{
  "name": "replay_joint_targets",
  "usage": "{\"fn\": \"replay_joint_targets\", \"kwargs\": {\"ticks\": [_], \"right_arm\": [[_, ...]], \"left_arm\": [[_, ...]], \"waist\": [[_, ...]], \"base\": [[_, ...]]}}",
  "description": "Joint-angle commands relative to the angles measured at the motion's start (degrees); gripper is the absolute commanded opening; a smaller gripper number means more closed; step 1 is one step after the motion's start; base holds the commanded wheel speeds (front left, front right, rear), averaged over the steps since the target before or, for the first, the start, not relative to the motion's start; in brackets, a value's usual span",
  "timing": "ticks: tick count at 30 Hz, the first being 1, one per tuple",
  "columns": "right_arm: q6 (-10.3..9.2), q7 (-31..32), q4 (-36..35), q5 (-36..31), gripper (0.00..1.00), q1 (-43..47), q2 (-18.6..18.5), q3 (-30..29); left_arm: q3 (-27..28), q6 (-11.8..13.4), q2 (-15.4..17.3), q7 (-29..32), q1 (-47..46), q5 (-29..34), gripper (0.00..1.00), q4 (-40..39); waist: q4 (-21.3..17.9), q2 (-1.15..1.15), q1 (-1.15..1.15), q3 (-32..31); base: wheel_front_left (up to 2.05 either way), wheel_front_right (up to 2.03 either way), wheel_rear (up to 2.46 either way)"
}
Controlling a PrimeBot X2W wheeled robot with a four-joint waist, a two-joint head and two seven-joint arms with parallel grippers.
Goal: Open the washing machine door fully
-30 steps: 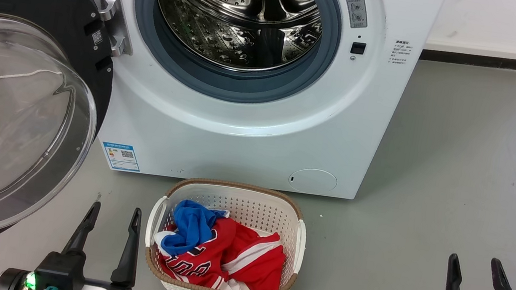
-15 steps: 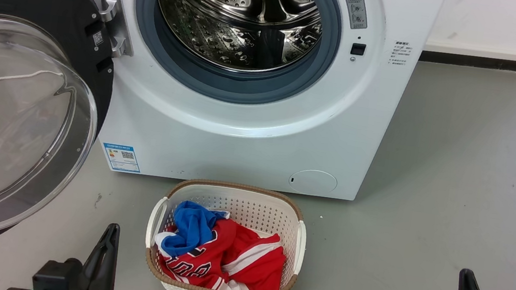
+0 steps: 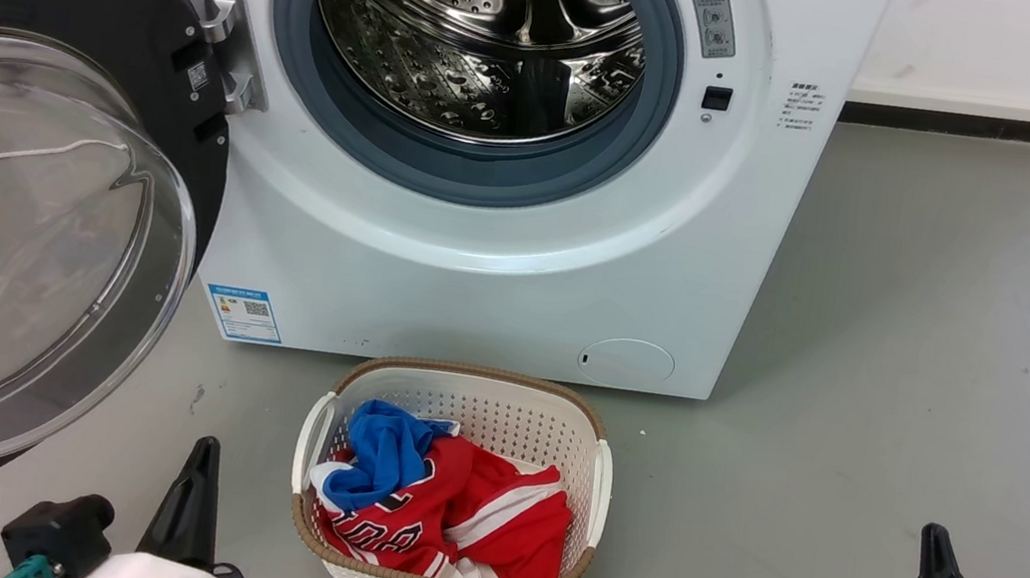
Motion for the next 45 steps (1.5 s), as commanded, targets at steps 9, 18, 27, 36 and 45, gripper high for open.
{"fn": "replay_joint_targets", "kwargs": {"ticks": [9, 18, 27, 36, 45], "right_arm": [[0.00, 1.8, 1.0, 10.1, 0.00, -3.1, -0.9, 0.3], [0.00, 3.5, 2.4, 17.9, 0.00, -4.7, -1.1, 0.3], [0.00, 5.1, 3.7, 25.0, 0.00, -6.1, -1.3, 0.3], [0.00, 6.6, 4.9, 31.4, 0.00, -7.4, -1.4, 0.2], [0.00, 8.0, 6.0, 37.3, 0.00, -8.7, -1.4, 0.0]], "left_arm": [[0.7, -0.7, 0.0, 2.3, -2.7, -10.0, 0.00, 0.0], [1.3, -1.1, 0.0, 4.2, -3.8, -18.0, 0.00, 0.6], [1.8, -1.5, 0.0, 6.0, -4.7, -25.3, 0.00, 1.2], [2.2, -1.8, 0.0, 7.7, -5.6, -32.0, 0.00, 1.8], [2.7, -2.2, 0.0, 9.1, -6.3, -38.1, 0.00, 2.3]], "waist": [[0.1, 0.00, 0.00, 0.0], [0.2, 0.00, 0.00, 0.0], [0.3, 0.00, 0.00, 0.0], [0.4, 0.00, 0.00, 0.0], [0.5, 0.00, 0.00, 0.0]], "base": [[0.00, 0.00, 0.00], [0.00, 0.00, 0.00], [0.00, 0.00, 0.00], [0.00, 0.00, 0.00], [0.00, 0.00, 0.00]]}}
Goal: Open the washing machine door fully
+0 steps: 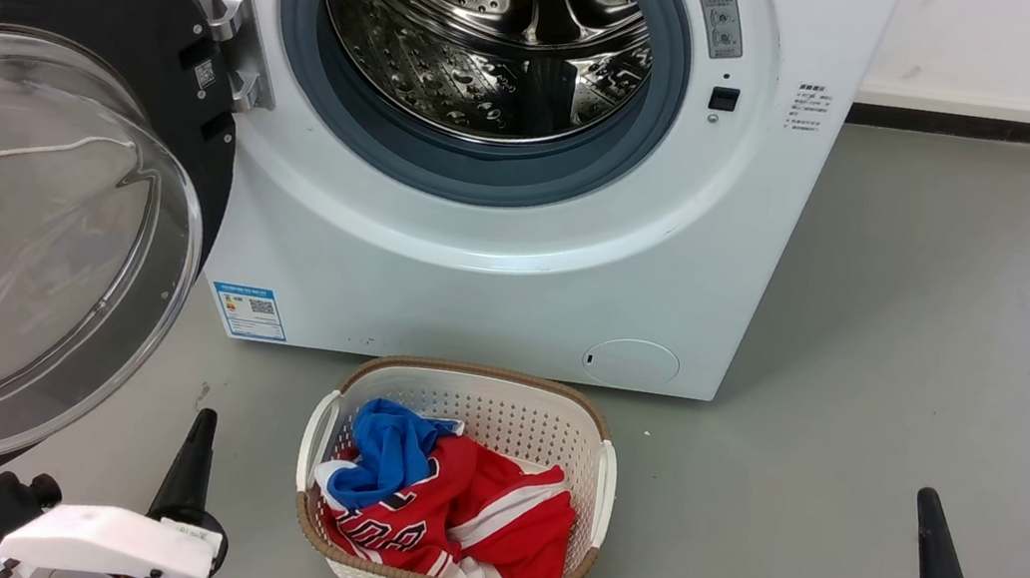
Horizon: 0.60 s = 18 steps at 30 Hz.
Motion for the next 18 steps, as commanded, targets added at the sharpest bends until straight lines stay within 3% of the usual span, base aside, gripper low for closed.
{"fn": "replay_joint_targets", "kwargs": {"ticks": [1, 18], "right_arm": [[0.01, 0.4, -0.1, 1.7, 0.00, -1.8, -0.4, -0.1], [0.01, 3.0, 1.8, 11.3, 0.00, -3.7, -0.4, -0.5]], "left_arm": [[0.3, -0.5, 0.0, 0.4, -1.4, -1.7, 0.00, -0.2], [1.0, -0.9, 0.0, 2.9, -2.7, -12.0, 0.00, 0.6]], "waist": [[0.0, 0.00, 0.00, 0.0], [0.2, 0.00, 0.00, 0.0]], "base": [[0.00, 0.00, 0.00], [0.00, 0.00, 0.00]]}}
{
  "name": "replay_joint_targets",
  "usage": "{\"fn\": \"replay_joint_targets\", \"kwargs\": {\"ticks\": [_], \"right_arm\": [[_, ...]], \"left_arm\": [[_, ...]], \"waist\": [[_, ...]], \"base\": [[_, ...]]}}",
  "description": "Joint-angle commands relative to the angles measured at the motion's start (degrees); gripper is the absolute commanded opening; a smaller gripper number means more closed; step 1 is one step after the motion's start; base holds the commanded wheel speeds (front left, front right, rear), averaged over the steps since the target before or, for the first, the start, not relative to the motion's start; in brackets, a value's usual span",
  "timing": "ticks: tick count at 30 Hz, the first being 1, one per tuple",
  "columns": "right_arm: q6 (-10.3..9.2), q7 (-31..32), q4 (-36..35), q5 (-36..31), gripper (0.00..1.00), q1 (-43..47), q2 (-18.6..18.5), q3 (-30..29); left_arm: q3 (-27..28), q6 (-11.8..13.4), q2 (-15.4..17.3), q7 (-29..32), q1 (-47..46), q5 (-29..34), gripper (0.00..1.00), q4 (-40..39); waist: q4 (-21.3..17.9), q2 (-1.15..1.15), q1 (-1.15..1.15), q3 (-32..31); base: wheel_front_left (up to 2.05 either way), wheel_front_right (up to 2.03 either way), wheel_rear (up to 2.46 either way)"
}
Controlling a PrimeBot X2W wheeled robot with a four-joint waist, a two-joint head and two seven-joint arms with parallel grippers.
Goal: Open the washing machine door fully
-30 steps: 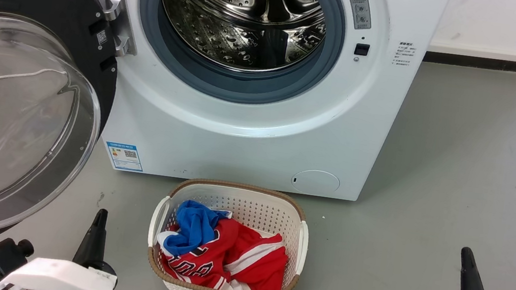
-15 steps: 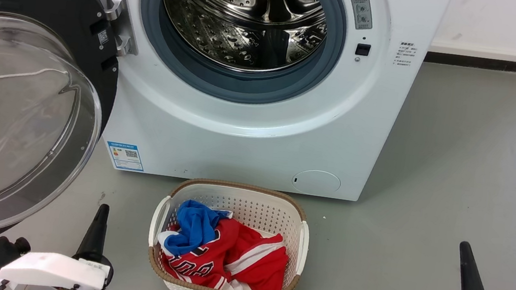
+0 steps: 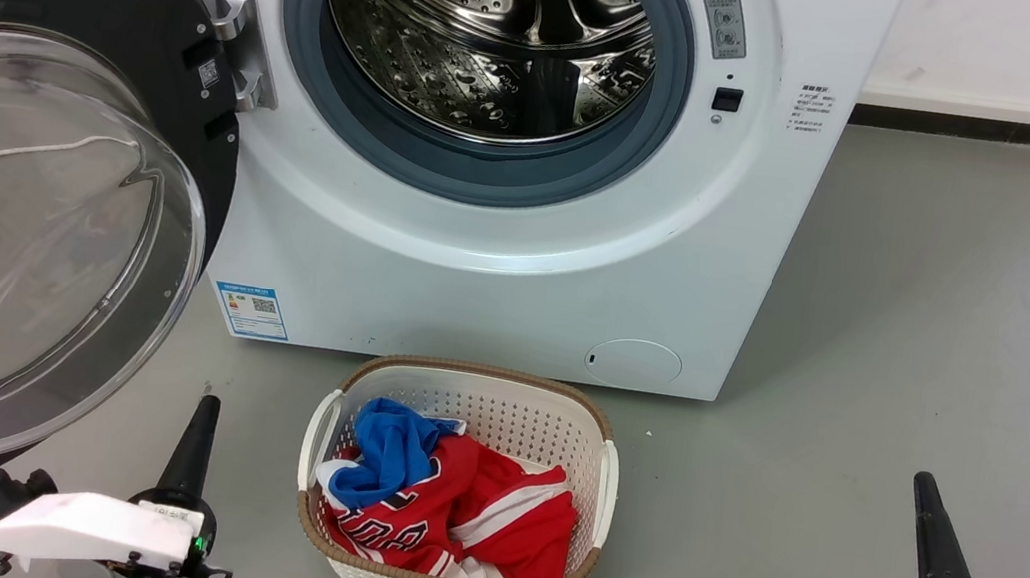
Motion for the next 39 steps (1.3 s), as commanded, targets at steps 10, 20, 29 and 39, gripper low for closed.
{"fn": "replay_joint_targets", "kwargs": {"ticks": [10, 20, 29, 39], "right_arm": [[0.00, 1.7, 1.0, 6.1, 0.00, -2.4, -0.2, -0.4], [0.00, 2.9, 1.9, 10.7, 0.00, -3.3, -0.1, -0.7], [0.00, 4.1, 2.7, 14.6, 0.00, -4.1, 0.0, -0.9], [0.00, 5.3, 3.6, 18.8, 0.00, -5.2, 0.2, -1.2]], "left_arm": [[0.5, -0.6, 0.0, 1.6, -1.9, -6.4, 0.00, 0.3], [0.9, -0.8, 0.0, 2.9, -2.6, -11.4, 0.00, 0.7], [1.2, -1.1, 0.0, 3.9, -3.0, -15.5, 0.00, 1.1], [1.6, -1.3, -0.1, 5.1, -3.6, -20.2, 0.00, 1.5]], "waist": [[0.1, 0.00, -0.01, 0.0], [0.2, 0.00, -0.01, 0.0], [0.3, 0.00, -0.01, 0.0], [0.4, 0.00, -0.01, 0.0]], "base": [[0.00, 0.00, 0.00], [0.00, 0.00, 0.00], [0.00, 0.00, 0.00], [0.00, 0.00, 0.00]]}}
